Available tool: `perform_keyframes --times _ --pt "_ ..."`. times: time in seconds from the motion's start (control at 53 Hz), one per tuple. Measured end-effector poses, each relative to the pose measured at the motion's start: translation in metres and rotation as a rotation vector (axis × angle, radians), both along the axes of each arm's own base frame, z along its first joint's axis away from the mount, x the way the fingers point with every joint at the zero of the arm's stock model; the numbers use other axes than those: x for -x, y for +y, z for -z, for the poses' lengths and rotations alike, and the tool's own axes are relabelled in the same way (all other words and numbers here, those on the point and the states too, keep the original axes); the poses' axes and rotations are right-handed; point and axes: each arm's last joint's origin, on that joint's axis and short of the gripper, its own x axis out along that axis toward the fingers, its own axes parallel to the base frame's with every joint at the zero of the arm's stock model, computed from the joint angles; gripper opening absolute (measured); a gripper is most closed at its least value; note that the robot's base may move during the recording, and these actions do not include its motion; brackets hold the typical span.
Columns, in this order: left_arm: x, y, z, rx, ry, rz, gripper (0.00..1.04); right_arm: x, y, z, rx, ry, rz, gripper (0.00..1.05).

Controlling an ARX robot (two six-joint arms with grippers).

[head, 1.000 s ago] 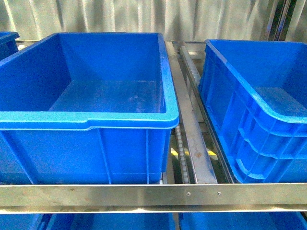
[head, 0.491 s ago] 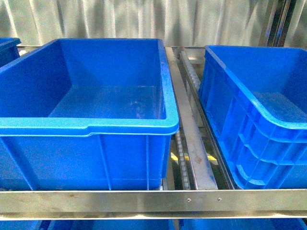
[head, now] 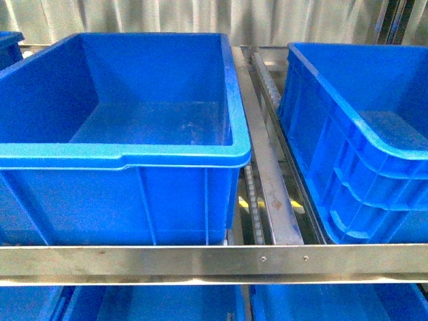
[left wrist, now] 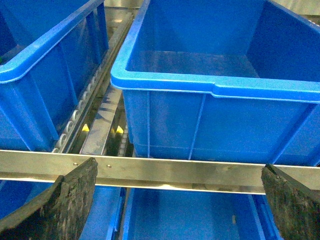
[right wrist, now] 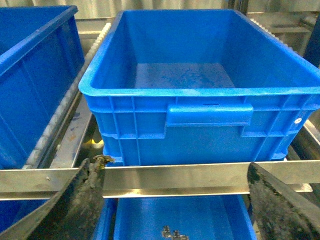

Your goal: Pick red and yellow buttons and place in box

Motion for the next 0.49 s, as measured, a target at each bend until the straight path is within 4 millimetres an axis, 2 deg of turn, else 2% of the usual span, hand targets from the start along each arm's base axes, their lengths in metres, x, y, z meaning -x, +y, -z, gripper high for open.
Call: perform_keyframes --times 0.094,0.491 --pt "0.0000 0.0000 0.0000 0.000 0.000 0.000 0.97 0.0000 0.0000 0.0000 -0.001 0.000 0.000 1.00" --pt "0.0000 0.0000 0.0000 0.000 0.000 0.000 0.97 0.0000 0.0000 0.0000 0.000 0.000 0.000 0.99"
